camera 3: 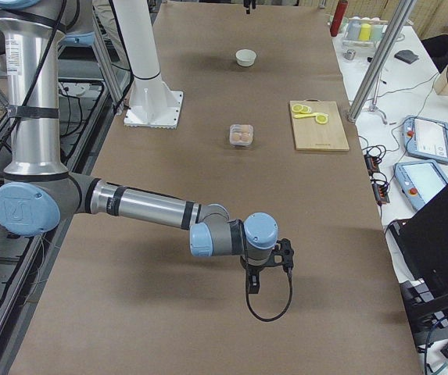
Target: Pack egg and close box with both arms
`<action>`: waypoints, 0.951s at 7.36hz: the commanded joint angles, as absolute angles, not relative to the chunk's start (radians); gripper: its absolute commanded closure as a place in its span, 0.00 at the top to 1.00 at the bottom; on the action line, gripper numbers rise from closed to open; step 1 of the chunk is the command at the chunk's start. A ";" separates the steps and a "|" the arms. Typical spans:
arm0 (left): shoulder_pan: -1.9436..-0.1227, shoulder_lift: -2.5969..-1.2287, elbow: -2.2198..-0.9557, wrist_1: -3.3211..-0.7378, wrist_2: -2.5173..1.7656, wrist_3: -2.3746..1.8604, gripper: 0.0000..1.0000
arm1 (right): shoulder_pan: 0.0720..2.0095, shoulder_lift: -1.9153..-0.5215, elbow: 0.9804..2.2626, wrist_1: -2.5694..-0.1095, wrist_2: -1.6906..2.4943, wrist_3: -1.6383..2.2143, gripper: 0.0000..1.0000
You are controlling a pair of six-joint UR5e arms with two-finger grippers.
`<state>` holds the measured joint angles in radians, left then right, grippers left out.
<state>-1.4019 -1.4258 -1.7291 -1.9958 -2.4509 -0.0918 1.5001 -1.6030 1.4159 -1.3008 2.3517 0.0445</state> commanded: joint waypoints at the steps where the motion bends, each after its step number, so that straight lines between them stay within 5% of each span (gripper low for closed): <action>1: -1.494 -1.501 -1.727 -1.779 -2.467 0.073 0.97 | 1.497 -1.603 1.411 -1.301 2.349 0.044 1.00; 5: -1.534 -1.563 -1.729 -1.661 -2.465 0.150 0.97 | 1.497 -1.595 1.408 -1.302 2.362 0.054 0.99; 7: -1.535 -1.563 -1.732 -1.657 -2.464 0.150 0.97 | 1.497 -1.548 1.408 -1.304 2.507 0.063 0.69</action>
